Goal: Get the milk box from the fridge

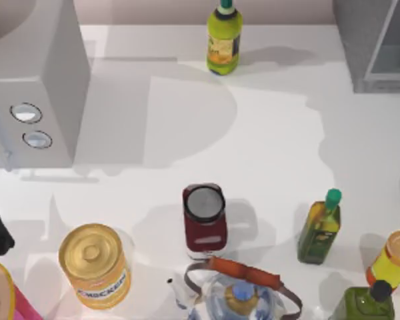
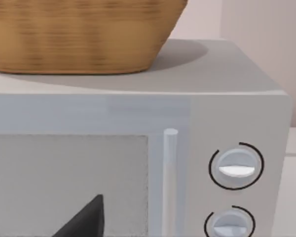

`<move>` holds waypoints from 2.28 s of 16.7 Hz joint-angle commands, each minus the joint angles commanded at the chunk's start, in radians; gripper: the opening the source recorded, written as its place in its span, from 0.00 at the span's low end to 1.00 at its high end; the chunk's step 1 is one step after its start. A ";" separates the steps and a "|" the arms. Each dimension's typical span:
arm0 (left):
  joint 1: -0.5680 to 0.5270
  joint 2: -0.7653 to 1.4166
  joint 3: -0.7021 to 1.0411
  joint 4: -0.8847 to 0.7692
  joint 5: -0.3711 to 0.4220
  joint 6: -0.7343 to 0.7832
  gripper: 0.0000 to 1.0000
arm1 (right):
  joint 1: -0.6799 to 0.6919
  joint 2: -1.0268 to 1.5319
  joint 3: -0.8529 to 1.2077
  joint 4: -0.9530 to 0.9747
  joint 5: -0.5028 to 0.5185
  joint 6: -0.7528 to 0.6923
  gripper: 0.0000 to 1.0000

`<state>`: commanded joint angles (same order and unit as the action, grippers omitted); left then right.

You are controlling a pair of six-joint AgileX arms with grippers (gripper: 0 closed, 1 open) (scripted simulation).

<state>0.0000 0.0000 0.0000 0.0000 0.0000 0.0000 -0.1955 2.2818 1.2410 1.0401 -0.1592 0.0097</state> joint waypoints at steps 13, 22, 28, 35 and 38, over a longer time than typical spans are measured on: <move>0.000 0.000 0.000 0.000 0.000 0.000 1.00 | -0.003 -0.127 0.032 -0.158 -0.002 0.003 0.00; 0.000 0.000 0.000 0.000 0.000 0.000 1.00 | -0.035 -0.290 -0.265 -0.061 -0.027 0.008 0.00; 0.000 0.000 0.000 0.000 0.000 0.000 1.00 | -0.052 -0.411 -0.433 0.020 -0.055 0.006 0.00; 0.000 0.000 0.000 0.000 0.000 0.000 1.00 | -0.037 -0.463 -0.450 -0.012 -0.047 0.005 0.00; 0.000 0.000 0.000 0.000 0.000 0.000 1.00 | -0.018 -0.605 -0.507 -0.089 -0.030 0.000 0.00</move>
<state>0.0000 0.0000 0.0000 0.0000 0.0000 0.0000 -0.2131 1.6769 0.7336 0.9510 -0.1887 0.0096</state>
